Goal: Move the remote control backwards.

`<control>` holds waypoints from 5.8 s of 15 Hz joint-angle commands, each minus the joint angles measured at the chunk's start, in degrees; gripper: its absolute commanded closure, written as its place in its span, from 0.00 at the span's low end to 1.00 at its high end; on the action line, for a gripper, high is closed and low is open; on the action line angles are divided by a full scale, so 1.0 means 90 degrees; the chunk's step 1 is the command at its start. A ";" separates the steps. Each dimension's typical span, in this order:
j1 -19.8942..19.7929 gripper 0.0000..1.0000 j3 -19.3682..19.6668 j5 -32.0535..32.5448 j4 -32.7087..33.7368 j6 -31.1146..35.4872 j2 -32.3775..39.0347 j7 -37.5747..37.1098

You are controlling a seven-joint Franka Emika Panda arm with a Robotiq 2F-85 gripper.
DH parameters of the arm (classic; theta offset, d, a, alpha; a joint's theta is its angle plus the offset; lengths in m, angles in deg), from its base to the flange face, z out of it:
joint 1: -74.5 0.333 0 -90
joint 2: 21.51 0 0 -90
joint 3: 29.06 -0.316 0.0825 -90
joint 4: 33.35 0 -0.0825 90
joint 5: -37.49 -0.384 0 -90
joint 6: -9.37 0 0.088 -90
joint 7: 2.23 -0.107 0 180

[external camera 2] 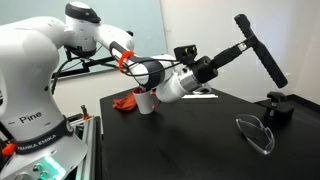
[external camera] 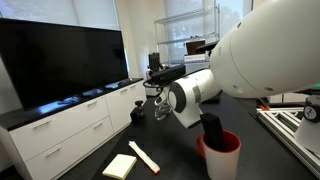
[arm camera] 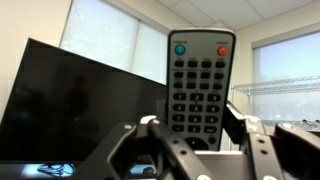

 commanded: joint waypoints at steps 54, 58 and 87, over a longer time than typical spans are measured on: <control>-0.7153 0.68 -0.6810 0.5374 -0.0304 -0.4341 -0.4550 0.1069; -0.7131 0.68 -0.6825 0.5197 -0.0225 -0.4559 -0.4417 0.1204; -0.7454 0.43 -0.6822 0.4238 0.0260 -0.5749 -0.3652 0.1307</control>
